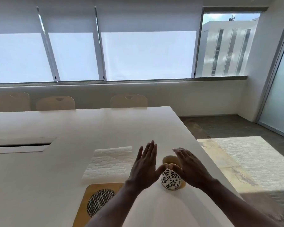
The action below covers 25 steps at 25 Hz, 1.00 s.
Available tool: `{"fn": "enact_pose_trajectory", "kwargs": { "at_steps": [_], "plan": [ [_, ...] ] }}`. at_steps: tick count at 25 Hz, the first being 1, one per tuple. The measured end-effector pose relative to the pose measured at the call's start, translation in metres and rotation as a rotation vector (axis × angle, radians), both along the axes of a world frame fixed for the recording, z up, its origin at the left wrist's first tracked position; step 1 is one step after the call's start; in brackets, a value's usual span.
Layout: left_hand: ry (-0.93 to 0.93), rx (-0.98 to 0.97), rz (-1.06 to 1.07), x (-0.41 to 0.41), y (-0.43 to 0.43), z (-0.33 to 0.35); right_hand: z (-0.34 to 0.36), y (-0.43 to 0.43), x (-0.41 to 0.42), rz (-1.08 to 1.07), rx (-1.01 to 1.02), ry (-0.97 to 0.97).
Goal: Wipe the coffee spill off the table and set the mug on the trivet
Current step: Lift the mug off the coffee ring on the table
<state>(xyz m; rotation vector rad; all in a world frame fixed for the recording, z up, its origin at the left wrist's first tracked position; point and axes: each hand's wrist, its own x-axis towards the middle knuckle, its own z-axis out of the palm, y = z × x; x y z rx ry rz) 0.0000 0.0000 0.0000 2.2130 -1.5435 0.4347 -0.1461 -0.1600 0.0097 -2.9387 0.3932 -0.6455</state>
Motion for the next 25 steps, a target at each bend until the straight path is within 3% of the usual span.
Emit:
{"fn": "enact_pose_trajectory", "kwargs": {
  "at_steps": [9,16,25],
  "plan": [
    [0.175,0.087,-0.092,-0.012,-0.007,-0.016,-0.013,-0.022,-0.014,0.063,0.469,0.153],
    [0.648,-0.009,-0.135,-0.015,-0.013,-0.015,-0.012,-0.034,-0.014,0.132,0.569,0.063],
    [0.742,-0.064,-0.101,-0.01,-0.026,-0.017,-0.013,-0.048,-0.012,0.179,0.671,0.046]
  ]
}}
